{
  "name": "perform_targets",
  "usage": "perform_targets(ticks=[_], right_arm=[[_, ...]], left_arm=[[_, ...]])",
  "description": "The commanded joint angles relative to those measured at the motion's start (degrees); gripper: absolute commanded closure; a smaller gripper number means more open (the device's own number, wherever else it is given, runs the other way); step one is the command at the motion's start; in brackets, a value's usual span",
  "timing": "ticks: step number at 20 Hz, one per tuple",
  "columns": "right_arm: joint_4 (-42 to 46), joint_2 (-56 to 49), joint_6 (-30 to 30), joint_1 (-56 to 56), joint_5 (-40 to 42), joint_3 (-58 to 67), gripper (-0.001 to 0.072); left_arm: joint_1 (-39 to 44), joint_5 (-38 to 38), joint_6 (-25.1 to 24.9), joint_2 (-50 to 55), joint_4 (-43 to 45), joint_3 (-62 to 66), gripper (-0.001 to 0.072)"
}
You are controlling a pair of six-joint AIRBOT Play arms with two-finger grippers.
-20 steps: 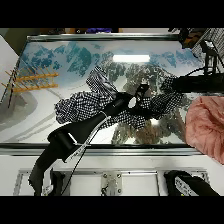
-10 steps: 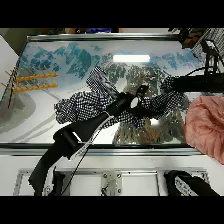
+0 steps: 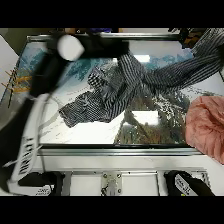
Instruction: Fold the clothes and pants, and hang the long-sleeved shirts on hangers.
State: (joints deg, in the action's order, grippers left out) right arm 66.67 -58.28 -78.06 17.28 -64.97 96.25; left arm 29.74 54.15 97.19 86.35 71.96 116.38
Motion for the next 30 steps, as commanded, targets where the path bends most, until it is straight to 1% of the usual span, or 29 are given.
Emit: perform_targets(ticks=[1, 3, 5, 7, 9, 10, 11, 12, 13, 14, 15, 16, 18, 20, 21, 22, 23, 24, 25, 26, 30], right_arm=[[0.2, 1.4, 0.0, 4.4, 0.3, 7.6, 0.0705], [0.2, 2.1, 0.0, 6.6, -1.0, 7.6, 0.0704], [1.2, 1.6, 0.0, 7.6, -3.9, 7.1, 0.0704], [2.3, 0.6, -0.1, 7.6, -5.0, 4.6, 0.0704], [2.3, -1.2, -1.8, 7.5, -4.9, 0.3, 0.0702], [2.1, -2.5, -1.9, 7.5, -5.0, -1.9, 0.0674], [0.7, -4.3, -2.2, 7.5, -5.3, -4.2, 0.0463], [-1.9, -6.1, -2.1, 7.5, -6.3, -5.6, 0.0214], [-5.7, -8.1, -2.1, 7.5, -8.2, -6.0, 0.0140], [-10.8, -9.6, -1.1, 7.3, -9.7, -6.0, 0.0140], [-15.6, -10.5, 1.9, 6.4, -10.5, -6.0, 0.0142], [-18.4, -10.7, 3.8, 4.8, -10.5, -6.0, 0.0143], [-18.9, -10.7, 6.4, -1.4, -10.5, -6.1, 0.0143], [-16.4, -10.9, 7.0, -9.5, -9.9, -6.6, 0.0143], [-15.2, -11.6, 7.0, -14.6, -9.0, -6.9, 0.0143], [-14.6, -15.6, 7.0, -27.2, -5.2, -7.5, 0.0143], [-14.7, -19.6, 7.0, -34.2, -2.3, -7.5, 0.0143], [-14.7, -24.0, 8.3, -40.1, 1.2, -7.5, 0.0142], [-14.9, -32.4, 9.4, -48.6, 9.4, -7.5, 0.0142], [-15.1, -35.7, 9.4, -51.4, 13.4, -7.5, 0.0142], [-15.5, -41.4, 9.3, -55.1, 21.8, -7.4, 0.0142]], left_arm=[[-6.4, -3.0, -3.9, -16.5, 0.1, -4.9, 0.0694], [-8.8, -1.2, -3.9, -22.2, 0.1, -9.5, 0.0694], [-11.4, 2.4, -3.9, -26.3, 0.4, -15.9, 0.0694], [-14.2, 5.7, -3.8, -28.9, 0.5, -24.1, 0.0694], [-16.8, 7.4, -3.8, -30.7, 0.5, -34.6, 0.0694], [-17.8, 7.3, -3.8, -31.2, 0.3, -39.6, 0.0695], [-18.6, 7.2, -3.8, -31.2, 0.0, -44.6, 0.0695], [-19.1, 7.2, -3.8, -30.7, 0.0, -48.5, 0.0694], [-19.6, 7.2, -3.8, -29.9, 0.0, -52.0, 0.0694], [-20.0, 7.1, -3.8, -28.9, 0.0, -54.3, 0.0694], [-20.3, 7.0, -3.8, -27.8, 0.0, -56.2, 0.0694], [-20.7, 6.8, -3.9, -26.5, 0.0, -57.0, 0.0694], [-21.1, 6.1, -4.4, -23.7, 0.0, -57.2, 0.0694], [-21.5, 5.2, -6.0, -21.6, 0.1, -57.2, 0.0694], [-21.7, 5.2, -6.0, -20.8, 0.1, -57.2, 0.0694], [-21.9, 5.4, -6.0, -19.6, 0.1, -57.2, 0.0695], [-21.9, 5.3, -6.0, -20.2, 0.1, -57.2, 0.0694], [-21.9, 5.2, -7.3, -21.4, 0.1, -57.2, 0.0694], [-21.9, 5.9, -8.9, -24.2, 0.1, -57.2, 0.0694], [-21.9, 5.9, -8.9, -25.4, 0.1, -57.2, 0.0694], [-21.9, 5.9, -8.9, -27.5, 0.1, -57.2, 0.0694]])
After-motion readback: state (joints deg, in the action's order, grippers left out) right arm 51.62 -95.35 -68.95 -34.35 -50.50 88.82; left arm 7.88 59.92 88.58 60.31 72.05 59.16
